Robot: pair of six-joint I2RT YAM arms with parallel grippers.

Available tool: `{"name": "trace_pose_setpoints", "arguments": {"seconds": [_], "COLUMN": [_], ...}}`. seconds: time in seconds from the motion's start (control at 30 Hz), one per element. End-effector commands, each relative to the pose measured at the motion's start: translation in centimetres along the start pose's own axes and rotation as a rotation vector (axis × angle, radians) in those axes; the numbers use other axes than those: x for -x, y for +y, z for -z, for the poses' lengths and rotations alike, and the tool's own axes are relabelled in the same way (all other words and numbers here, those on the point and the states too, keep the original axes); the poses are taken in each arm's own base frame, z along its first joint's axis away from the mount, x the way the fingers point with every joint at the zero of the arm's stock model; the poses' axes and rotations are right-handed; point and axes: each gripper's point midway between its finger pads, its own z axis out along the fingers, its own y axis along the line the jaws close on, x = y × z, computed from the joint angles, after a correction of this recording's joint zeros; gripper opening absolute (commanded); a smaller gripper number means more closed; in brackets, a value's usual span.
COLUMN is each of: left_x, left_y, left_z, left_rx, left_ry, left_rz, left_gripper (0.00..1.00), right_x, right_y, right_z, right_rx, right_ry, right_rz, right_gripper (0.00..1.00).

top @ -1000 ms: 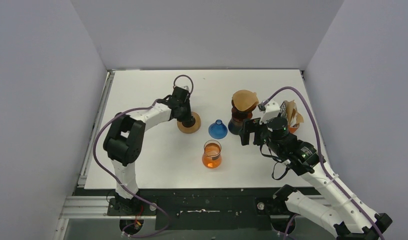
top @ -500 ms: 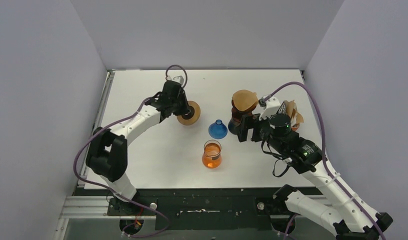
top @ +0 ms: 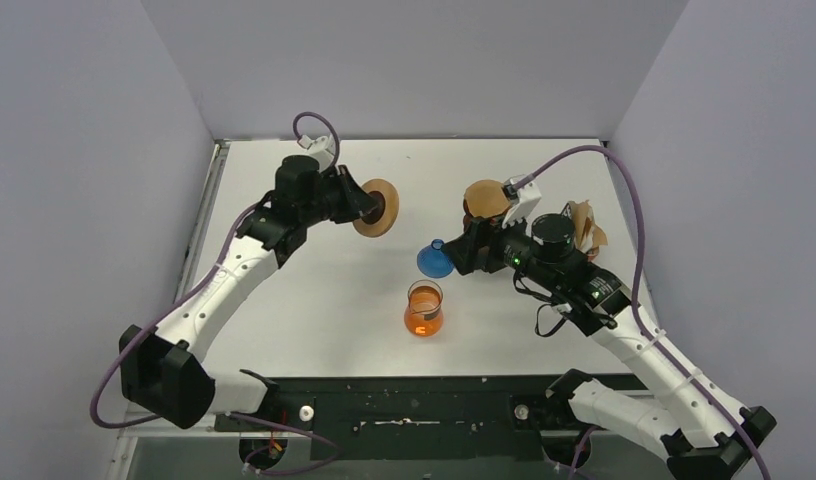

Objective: Place the coffee filter in the dripper
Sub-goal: Pick up the dripper holder from the center of the board.

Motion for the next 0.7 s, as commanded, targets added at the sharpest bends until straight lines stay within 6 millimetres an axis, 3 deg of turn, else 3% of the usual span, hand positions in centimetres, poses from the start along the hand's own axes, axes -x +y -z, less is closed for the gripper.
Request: {"name": "trace_pose_setpoints", "arguments": {"seconds": [0.0,0.3,0.67], "left_x": [2.0,0.7,-0.1], "left_y": [-4.6,-6.3,-6.9], "left_z": [3.2,5.7,7.5], "left_rx": [-0.193,-0.293,-0.340], "left_ry": [-0.057,-0.023,-0.018], "left_rz": [-0.012,-0.012,-0.031], "left_gripper": [0.00,0.00,0.00], "right_x": [4.0,5.1,5.8], "right_y": [3.8,8.5,8.2], "right_z": [-0.2,-3.1,-6.6], "right_rx": [0.156,0.179,0.091], "right_ry": [-0.120,-0.126,-0.153], "right_rz": [-0.022,0.003,-0.119], "right_gripper": [0.87,0.85,0.77]}}
